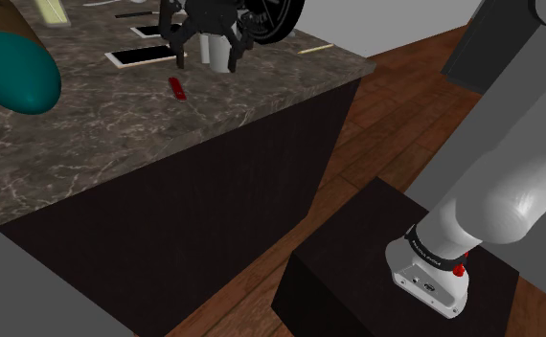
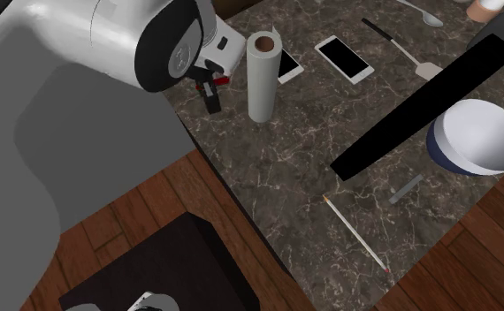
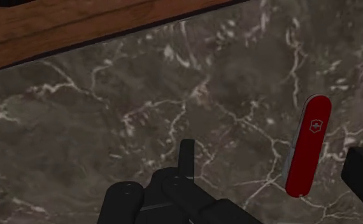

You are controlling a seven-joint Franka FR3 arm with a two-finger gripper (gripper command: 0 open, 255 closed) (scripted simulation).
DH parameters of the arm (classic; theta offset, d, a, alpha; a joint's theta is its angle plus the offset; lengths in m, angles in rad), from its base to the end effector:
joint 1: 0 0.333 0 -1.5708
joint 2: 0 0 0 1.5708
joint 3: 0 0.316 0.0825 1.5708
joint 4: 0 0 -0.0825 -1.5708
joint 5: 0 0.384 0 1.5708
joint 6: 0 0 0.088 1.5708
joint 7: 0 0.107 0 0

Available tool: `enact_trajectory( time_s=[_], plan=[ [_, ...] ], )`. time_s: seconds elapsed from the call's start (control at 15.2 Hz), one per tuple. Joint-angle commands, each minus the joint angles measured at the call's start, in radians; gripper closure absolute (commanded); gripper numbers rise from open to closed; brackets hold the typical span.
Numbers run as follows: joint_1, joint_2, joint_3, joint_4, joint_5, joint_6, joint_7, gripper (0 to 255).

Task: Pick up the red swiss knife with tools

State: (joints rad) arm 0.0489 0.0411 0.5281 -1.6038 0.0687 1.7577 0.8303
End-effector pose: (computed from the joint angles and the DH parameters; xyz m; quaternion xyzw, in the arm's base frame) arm 0.4880 0.3179 0.6063 -0.9886 0.1311 -0.0163 0.0721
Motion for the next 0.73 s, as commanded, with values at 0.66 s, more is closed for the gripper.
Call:
enact_trajectory(
  time_s=[0.66],
  plan=[
    [0.06, 0.175, 0.021, 0.095, -0.095, 0.08, 0.136, 0]
  ],
)
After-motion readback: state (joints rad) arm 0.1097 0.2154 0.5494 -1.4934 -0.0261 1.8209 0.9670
